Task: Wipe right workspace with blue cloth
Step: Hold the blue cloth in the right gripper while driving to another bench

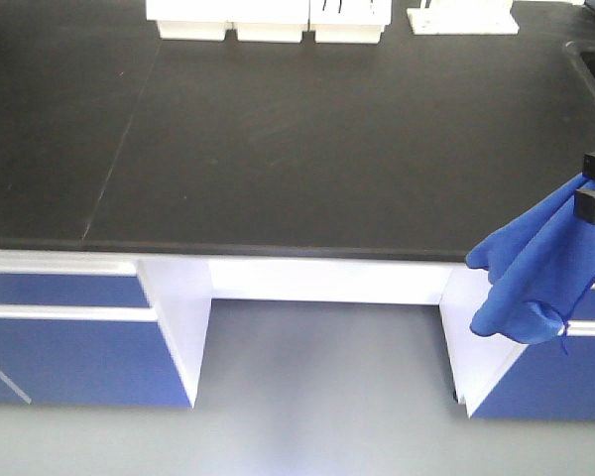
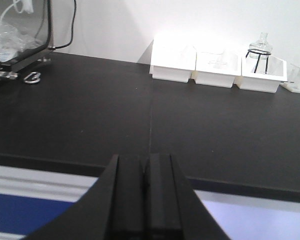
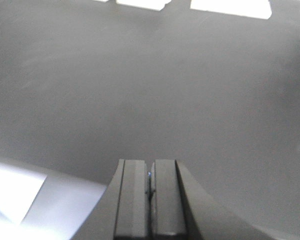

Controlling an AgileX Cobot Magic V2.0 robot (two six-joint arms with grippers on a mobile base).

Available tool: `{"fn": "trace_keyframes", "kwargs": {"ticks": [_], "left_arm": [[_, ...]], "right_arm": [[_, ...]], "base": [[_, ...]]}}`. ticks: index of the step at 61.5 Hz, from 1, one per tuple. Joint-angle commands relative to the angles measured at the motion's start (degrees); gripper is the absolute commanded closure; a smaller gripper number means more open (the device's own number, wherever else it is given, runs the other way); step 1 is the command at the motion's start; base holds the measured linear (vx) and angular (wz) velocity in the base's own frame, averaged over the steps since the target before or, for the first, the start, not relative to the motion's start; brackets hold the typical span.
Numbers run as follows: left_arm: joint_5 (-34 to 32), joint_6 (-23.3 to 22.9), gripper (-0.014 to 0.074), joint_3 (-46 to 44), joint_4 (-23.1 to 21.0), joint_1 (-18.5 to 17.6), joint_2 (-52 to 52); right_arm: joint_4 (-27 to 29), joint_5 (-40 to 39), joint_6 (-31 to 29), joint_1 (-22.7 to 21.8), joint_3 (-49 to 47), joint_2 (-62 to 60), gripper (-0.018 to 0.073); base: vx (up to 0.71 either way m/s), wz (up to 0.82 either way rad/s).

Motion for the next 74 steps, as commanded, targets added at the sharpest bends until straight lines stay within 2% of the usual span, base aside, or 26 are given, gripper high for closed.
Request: {"fn": "trace_keyframes", "kwargs": {"ticks": [1,74], "left_arm": [[-4.68,-0.49,0.0602,1.76,-0.36,-0.05,-0.85],[-4.68,-0.49,0.0602,1.76,-0.36,-0.05,-0.85]], "right_arm": [[1.09,-3.24,-0.24,0.03,-1.62,-0.75,0.0559],[1.09,-3.24,-0.24,0.03,-1.62,-0.75,0.0559]], "base": [[-0.28,0.10],[-0.31,-0.01]]}}
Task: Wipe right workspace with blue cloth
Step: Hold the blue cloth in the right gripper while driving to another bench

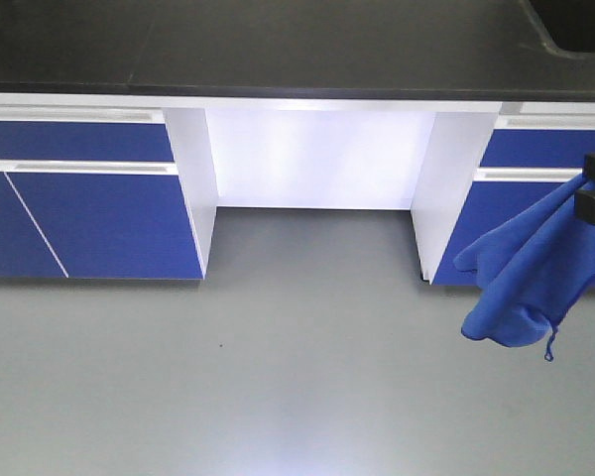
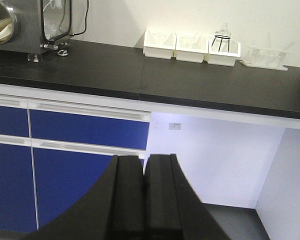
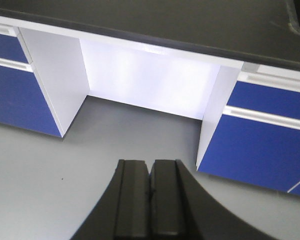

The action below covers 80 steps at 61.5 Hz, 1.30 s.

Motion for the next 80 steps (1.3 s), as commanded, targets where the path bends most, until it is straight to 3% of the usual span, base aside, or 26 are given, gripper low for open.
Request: {"fn": "trace_keyframes", "kwargs": {"ticks": [1,47,80], "left_arm": [[-4.68,-0.49,0.0602,1.76,-0.36,-0.05,-0.85],[-4.68,-0.49,0.0602,1.76,-0.36,-0.05,-0.85],[-4.68,-0.49,0.0602,1.76,-0.36,-0.05,-0.85]], "right_arm": [[1.13,-3.41,-0.24,0.03,-1.62,-0.75,0.0559],[1.13,-3.41,-0.24,0.03,-1.62,-0.75,0.0559],[1.13,-3.41,-0.24,0.03,-1.62,-0.75,0.0559]], "base": [[-0.30,-0.04],[-0.23,-0.10],[-0.17,-0.57]]}}
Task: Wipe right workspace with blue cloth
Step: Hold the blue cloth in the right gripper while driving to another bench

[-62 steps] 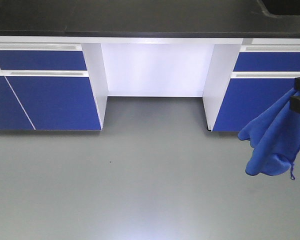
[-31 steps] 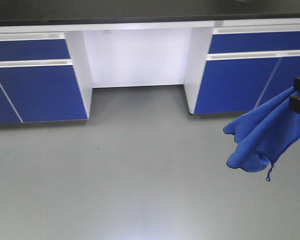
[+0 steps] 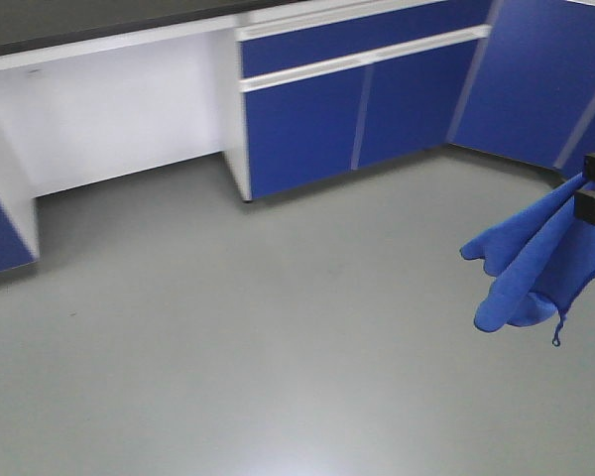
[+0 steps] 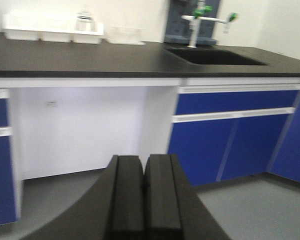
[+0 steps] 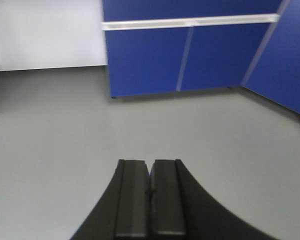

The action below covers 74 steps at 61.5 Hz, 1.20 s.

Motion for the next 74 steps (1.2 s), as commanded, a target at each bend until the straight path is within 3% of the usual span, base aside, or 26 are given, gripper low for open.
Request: {"fn": "trace_keyframes", "kwargs": {"ticks": [1,42,74], "left_arm": [[-4.68,-0.49,0.0602,1.76,-0.36,-0.05,-0.85],[-4.68,-0.49,0.0602,1.76,-0.36,-0.05,-0.85],[-4.68,-0.49,0.0602,1.76,-0.36,-0.05,-0.85]], "right_arm": [[1.13,-3.45,-0.24,0.03,-1.62,-0.75,0.0559],[1.13,-3.45,-0.24,0.03,-1.62,-0.75,0.0559],[1.13,-3.45,-0.24,0.03,-1.62,-0.75,0.0559]], "base": [[-0.17,-0.74],[-0.14,-0.77],[-0.07,-0.55]]}}
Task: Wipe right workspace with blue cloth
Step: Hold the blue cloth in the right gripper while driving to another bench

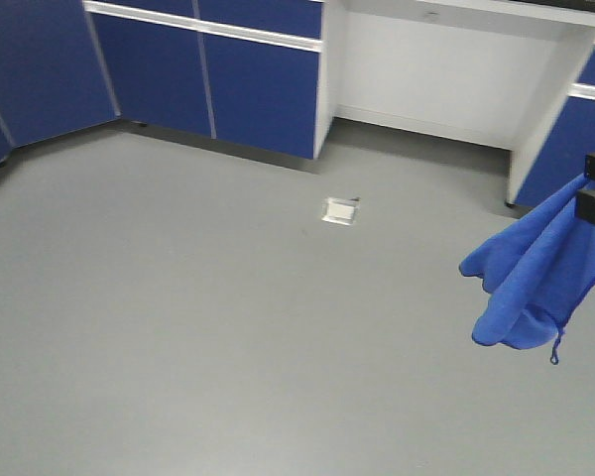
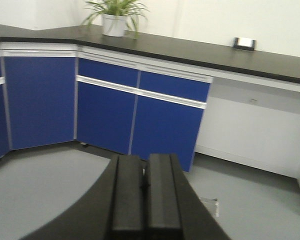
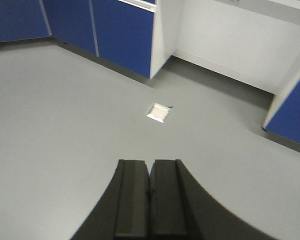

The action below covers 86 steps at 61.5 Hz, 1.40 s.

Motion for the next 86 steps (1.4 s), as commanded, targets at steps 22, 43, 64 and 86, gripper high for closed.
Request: {"fn": "trace_keyframes", "kwargs": {"ticks": [22,43,64,86], "left_arm": [[-4.68,-0.49,0.0602,1.76,-0.36,-0.05,-0.85],[-4.68,-0.49,0.0602,1.76,-0.36,-0.05,-0.85],[-4.68,-0.49,0.0602,1.76,-0.36,-0.05,-0.85],[-4.68,-0.49,0.0602,1.76,-0.36,-0.05,-0.85]], "right_arm": [[1.15,-3.45,-0.24,0.03,-1.62,-0.75,0.0559],[1.15,-3.45,-0.24,0.03,-1.62,-0.75,0.0559],[1.15,-3.45,-0.24,0.03,-1.62,-0.75,0.0559],[1.15,-3.45,-0.24,0.03,-1.62,-0.75,0.0559]], "base": [[0.03,-0.31],[0.13,-0.17],[0.25,-0.08],[0.34,-0.08]]}}
